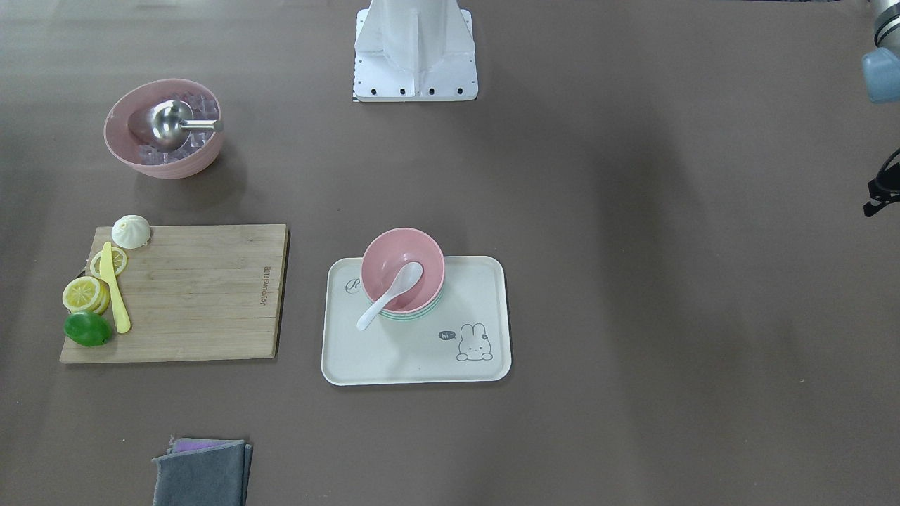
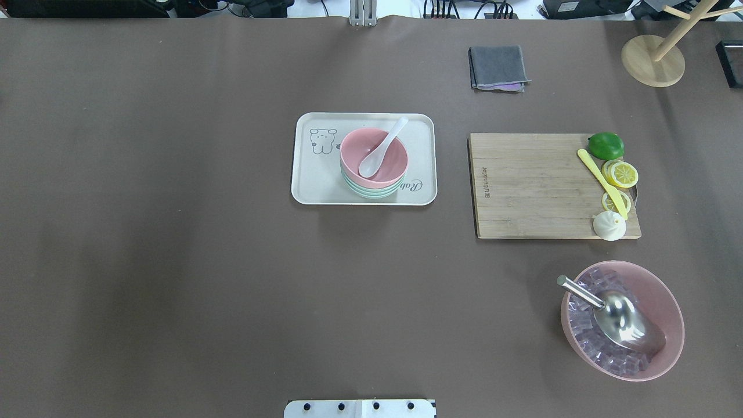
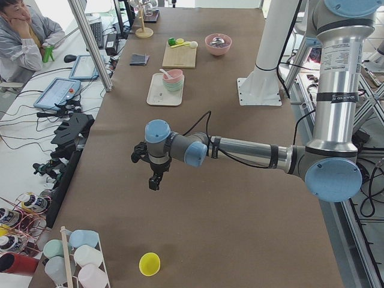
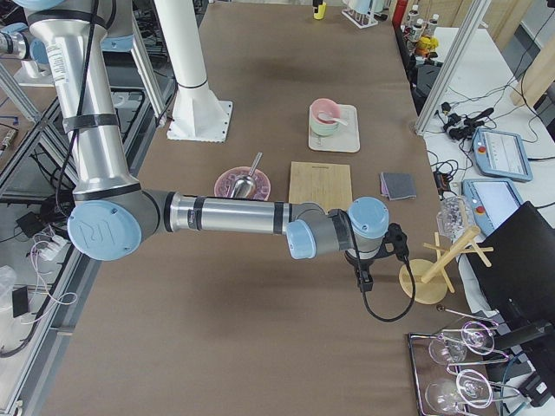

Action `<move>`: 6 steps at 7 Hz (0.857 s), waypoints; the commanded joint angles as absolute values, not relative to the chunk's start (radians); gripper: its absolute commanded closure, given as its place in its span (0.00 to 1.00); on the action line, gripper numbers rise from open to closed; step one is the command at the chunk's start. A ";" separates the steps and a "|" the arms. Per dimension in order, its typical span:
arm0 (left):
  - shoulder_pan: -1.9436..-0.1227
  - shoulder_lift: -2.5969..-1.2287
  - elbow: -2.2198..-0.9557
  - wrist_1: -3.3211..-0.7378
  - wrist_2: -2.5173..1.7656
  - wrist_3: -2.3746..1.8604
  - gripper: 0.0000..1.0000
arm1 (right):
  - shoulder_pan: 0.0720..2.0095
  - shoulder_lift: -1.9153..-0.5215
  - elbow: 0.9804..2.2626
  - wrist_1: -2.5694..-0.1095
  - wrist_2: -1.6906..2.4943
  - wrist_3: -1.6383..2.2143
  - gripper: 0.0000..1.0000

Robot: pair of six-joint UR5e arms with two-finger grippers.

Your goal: Stack pink bowl on green and place spoon

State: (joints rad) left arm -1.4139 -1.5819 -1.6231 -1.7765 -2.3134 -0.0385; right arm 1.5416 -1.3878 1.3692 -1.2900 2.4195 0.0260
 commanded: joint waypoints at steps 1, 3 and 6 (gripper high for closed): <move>-1.468 -1.595 -1.579 -1.776 -2.359 -0.029 0.02 | 1.542 -1.388 1.370 -1.293 2.428 0.026 0.00; -1.470 -1.580 -1.580 -1.785 -2.361 -0.028 0.02 | 1.542 -1.391 1.376 -1.293 2.436 0.026 0.00; -1.471 -1.577 -1.592 -1.787 -2.361 -0.028 0.02 | 1.549 -1.397 1.387 -1.293 2.437 0.032 0.00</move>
